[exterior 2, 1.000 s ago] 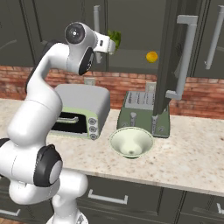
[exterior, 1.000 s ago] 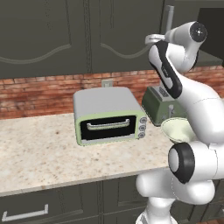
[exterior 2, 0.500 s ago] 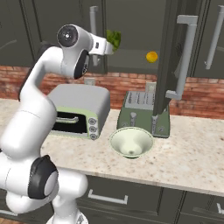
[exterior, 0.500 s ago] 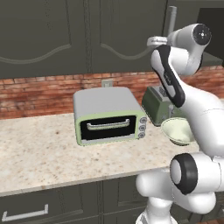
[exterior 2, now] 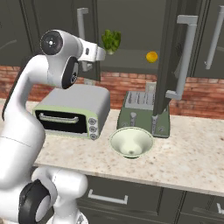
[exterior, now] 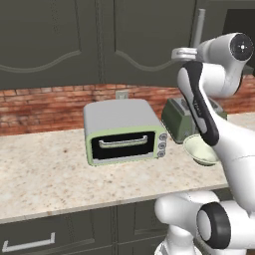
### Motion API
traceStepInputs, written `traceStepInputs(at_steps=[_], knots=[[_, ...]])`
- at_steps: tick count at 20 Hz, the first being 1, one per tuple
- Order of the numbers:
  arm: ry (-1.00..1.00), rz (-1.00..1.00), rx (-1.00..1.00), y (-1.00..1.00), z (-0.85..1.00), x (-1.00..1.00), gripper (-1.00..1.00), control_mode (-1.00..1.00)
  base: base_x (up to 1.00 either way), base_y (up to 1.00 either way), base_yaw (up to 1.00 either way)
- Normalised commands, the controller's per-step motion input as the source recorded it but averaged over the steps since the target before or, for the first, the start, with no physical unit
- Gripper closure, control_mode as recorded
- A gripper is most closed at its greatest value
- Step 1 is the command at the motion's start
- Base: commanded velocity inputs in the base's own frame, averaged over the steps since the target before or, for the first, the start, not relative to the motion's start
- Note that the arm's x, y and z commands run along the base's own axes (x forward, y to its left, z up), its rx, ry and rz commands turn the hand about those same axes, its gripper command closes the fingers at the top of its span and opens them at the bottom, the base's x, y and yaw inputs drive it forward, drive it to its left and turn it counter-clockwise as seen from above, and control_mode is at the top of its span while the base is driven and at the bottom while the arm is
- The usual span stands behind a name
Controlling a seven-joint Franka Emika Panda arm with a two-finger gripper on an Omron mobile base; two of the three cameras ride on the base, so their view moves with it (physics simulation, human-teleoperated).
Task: Open the cabinet. Pick the banana and mango from the cabinet and place them into the bowl. Then close the cabinet.
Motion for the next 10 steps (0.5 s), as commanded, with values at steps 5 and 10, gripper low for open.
traceStepInputs(at_steps=[5, 10], knots=[[0.0, 0.0, 0.0, 0.01, 0.0, -0.72, 1.0, -1.0, 0.0, 0.0, 0.0], [0.0, 0.0, 0.0, 0.04, 0.0, -0.7, 1.0, -1.0, 0.0, 0.0, 0.0]])
